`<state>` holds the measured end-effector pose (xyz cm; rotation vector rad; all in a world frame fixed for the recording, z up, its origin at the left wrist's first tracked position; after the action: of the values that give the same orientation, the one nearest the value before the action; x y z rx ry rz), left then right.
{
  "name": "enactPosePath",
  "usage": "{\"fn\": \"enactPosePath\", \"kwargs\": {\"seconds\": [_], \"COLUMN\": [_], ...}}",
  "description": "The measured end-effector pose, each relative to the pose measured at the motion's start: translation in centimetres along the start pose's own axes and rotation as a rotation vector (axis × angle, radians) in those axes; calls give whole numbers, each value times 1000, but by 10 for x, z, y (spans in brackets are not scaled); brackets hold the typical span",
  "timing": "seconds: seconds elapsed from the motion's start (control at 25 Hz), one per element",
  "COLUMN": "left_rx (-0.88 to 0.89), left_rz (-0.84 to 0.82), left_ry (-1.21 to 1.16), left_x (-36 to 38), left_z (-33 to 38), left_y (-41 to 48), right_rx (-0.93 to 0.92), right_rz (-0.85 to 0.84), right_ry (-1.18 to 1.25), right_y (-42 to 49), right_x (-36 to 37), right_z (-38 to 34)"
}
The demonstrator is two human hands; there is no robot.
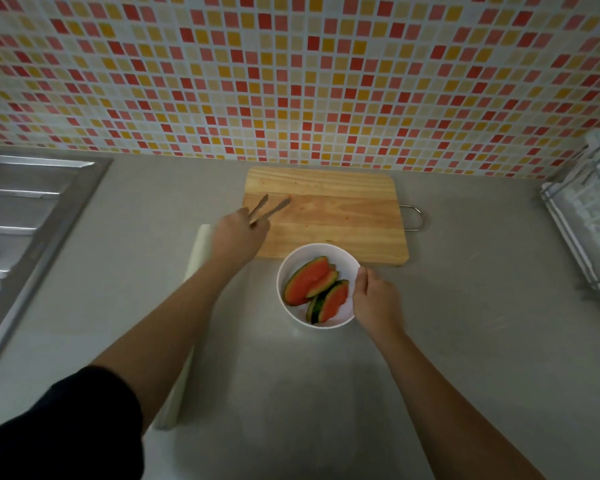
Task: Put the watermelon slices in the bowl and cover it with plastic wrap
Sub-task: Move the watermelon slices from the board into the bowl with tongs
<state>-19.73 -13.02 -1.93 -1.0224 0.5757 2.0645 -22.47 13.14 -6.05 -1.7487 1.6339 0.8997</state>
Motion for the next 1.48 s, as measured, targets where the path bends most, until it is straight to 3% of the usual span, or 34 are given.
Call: {"fn": "enactPosePath", "kwargs": {"seconds": [0.24,0.84,1.04,1.28,1.48], "left_rx": [-2,-26,-28,-100,-106], "left_rz": [127,64,185,-114,-61], "left_ry": [140,176,-121,-196,-207], "left_x": [41,56,18,27,21], "left_z": [-3,-6,4,-7,-15], "left_y": [21,36,9,-83,-113], "right_rx": [3,-12,2,-4,-55], "right_rz": [0,13,3,-5,67], "right_ry": [25,41,45,27,3], "right_y": [0,2,1,-1,-28], "right_x": [0,1,2,1,-5], "right_z": [0,1,3,4,6]}}
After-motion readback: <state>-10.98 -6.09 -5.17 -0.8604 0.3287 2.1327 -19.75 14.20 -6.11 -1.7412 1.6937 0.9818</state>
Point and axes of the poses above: each hand's wrist, its own y-axis towards the middle knuckle, its own x-axis out of the palm, z = x × y, the point moved 7 cm from there along y, towards the middle knuckle, and after that the axes turned 9 degrees about z, right-handed, at the moved point
